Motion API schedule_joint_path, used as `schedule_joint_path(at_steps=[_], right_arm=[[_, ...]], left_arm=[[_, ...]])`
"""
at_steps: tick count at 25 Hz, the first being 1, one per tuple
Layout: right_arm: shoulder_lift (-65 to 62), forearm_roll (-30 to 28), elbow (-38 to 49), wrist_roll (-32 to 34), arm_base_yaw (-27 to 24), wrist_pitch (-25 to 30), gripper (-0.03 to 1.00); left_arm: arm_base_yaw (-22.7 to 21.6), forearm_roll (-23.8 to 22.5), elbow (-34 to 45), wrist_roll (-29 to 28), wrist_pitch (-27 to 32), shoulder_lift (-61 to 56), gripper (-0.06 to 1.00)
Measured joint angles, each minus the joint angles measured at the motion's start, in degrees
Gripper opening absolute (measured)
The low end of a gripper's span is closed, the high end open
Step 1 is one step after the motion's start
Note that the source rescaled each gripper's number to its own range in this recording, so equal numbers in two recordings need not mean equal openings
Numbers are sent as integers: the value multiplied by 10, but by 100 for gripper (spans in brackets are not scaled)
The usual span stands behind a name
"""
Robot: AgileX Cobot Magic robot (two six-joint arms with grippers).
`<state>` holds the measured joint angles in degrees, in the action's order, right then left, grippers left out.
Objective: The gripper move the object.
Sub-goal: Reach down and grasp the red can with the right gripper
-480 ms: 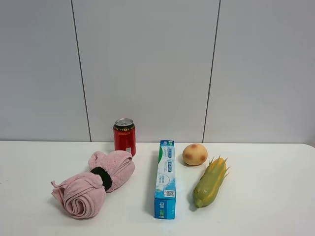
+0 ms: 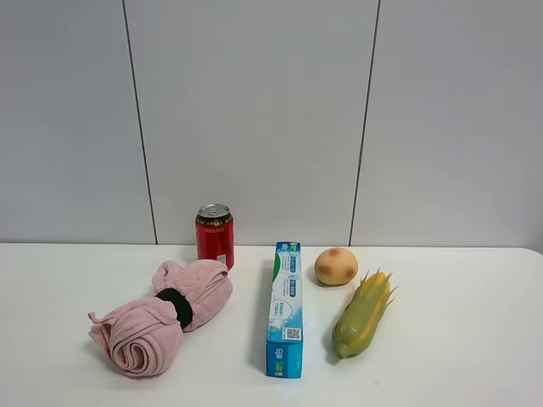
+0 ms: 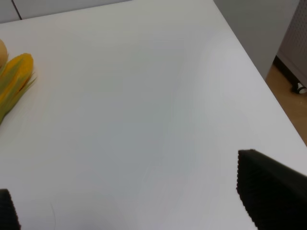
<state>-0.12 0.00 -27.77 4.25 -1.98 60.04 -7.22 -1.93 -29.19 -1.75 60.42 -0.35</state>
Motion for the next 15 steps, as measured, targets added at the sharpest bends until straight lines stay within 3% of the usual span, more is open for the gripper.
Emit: schedule_joint_path(at_steps=[15], right_arm=[[0,0,0,0,0,0,78]], left_arm=[[0,0,0,0,0,0,100]])
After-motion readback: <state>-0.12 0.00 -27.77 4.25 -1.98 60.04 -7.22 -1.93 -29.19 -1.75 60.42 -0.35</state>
